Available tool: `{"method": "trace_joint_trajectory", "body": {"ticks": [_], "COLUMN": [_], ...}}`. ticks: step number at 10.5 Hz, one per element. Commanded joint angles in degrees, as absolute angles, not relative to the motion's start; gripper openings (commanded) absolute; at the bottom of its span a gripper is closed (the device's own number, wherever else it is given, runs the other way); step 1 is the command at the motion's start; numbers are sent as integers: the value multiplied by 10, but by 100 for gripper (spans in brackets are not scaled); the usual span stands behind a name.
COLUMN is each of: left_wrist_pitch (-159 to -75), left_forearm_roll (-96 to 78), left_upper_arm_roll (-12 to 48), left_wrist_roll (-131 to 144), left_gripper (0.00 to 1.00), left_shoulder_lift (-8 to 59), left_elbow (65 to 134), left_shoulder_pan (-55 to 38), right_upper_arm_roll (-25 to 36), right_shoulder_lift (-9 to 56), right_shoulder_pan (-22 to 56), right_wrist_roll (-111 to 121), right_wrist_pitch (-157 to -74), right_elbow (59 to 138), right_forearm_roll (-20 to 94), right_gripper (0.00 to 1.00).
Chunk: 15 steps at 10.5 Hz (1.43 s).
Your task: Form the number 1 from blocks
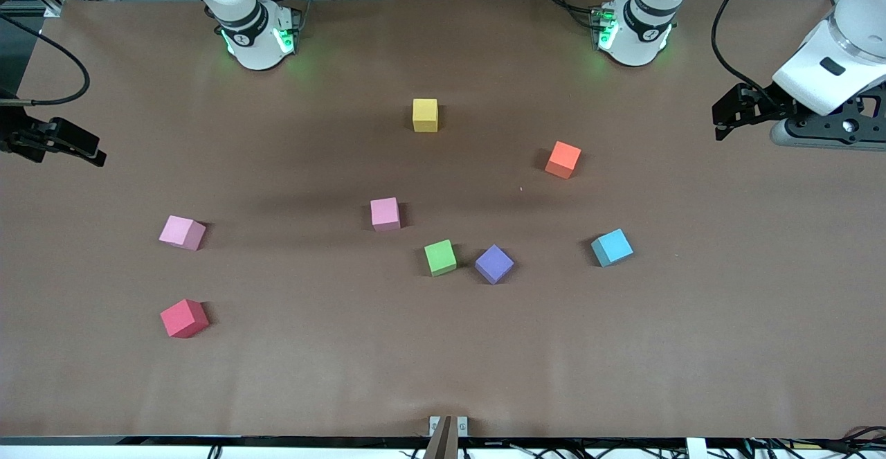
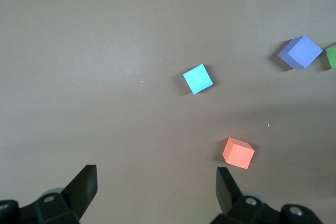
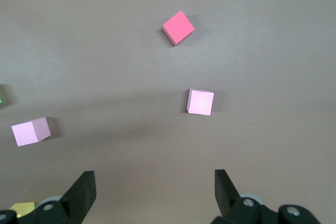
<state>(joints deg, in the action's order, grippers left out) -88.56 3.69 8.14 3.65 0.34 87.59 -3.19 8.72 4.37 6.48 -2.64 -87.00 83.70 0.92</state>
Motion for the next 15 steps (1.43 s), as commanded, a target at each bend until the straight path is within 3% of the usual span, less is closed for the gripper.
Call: {"method": "trace_joint_trajectory", "body": {"ticks": [1, 6, 10, 12, 15], "left_wrist_pitch": [-872, -871, -879, -909, -1043], "left_forearm_roll": [49, 42, 33, 33, 35], "left_upper_arm_roll": [83, 91, 92, 91, 90], "left_wrist_roll": [25, 39, 75, 74, 79], "left_gripper": [100, 100, 100, 100, 100], "left_shoulder_lift": [11, 26, 74, 118, 128], "left_elbow": [862, 869, 890, 904, 1015], "left_shoulder_pan": [-33, -30, -24, -21, -19], "right_upper_arm_roll": [86, 84, 81, 81, 81], "right_shoulder_lift": [37, 37, 28, 31, 47], "right_shoulder_pan": [67, 117, 255, 323, 439], "right_wrist_roll": [-26, -27, -59, -136, -227], "right_wrist_pitch": [-871, -887, -1069, -1104, -1249], "right_elbow": [843, 888, 1078, 1138, 1257], "right_forearm_roll": [4, 19, 48, 66, 144], "right_gripper": [100, 100, 100, 100, 100]}}
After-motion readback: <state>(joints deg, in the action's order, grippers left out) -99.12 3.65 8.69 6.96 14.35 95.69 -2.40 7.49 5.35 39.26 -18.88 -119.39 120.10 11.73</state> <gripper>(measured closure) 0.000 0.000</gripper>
